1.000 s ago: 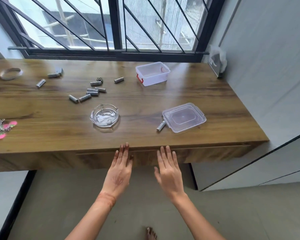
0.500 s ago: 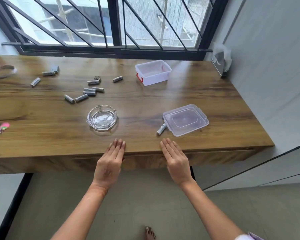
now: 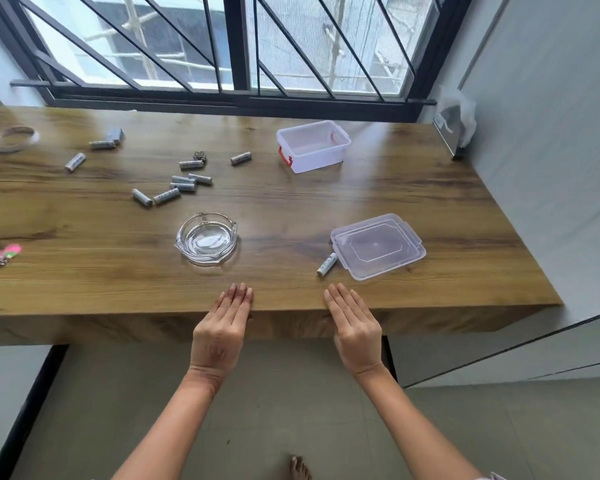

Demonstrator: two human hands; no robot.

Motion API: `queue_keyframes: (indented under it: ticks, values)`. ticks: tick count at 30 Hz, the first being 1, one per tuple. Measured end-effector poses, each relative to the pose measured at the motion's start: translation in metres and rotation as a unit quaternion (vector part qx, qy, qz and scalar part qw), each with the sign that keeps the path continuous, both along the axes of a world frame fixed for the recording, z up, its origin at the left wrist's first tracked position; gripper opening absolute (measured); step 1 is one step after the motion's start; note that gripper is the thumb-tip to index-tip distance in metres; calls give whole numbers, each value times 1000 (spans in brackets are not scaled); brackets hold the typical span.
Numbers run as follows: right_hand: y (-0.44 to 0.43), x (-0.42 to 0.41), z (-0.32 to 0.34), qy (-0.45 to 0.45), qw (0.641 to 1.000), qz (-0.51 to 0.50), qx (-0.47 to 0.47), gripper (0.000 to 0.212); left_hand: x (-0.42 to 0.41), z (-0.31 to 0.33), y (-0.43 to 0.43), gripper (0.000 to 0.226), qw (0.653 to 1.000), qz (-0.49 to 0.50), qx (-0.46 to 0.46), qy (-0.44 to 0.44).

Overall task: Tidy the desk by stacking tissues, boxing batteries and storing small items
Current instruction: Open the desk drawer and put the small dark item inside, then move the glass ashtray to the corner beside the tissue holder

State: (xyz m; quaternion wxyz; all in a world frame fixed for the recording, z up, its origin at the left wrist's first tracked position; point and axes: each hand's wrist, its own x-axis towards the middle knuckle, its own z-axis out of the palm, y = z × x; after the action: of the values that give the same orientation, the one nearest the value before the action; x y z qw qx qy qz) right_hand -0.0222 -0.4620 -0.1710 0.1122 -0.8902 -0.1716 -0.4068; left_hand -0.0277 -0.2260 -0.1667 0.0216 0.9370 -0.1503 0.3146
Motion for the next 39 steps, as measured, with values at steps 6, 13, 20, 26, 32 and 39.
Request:
queue_keyframes:
  ticks: [6, 13, 20, 26, 32, 39]
  values:
    - [2, -4, 4, 39, 999, -6, 4, 36, -3, 11, -6, 38, 1000, 10, -12, 25]
    - [17, -16, 32, 133, 990, -2, 36, 55, -15, 37, 0, 50, 991, 16, -50, 120]
    - [50, 4, 66, 205, 964, -91, 143, 40, -9, 67, 22, 55, 983, -9, -65, 169]
    - [69, 34, 82, 248, 934, -196, 166, 42, 8, 77, 48, 53, 983, -47, -45, 172]
    - [84, 38, 85, 242, 931, -230, 147, 40, 21, 76, 72, 52, 984, -63, -41, 163]
    - [122, 50, 85, 220, 952, -169, 127, 46, 47, 73, 91, 68, 963, -2, -94, 252]
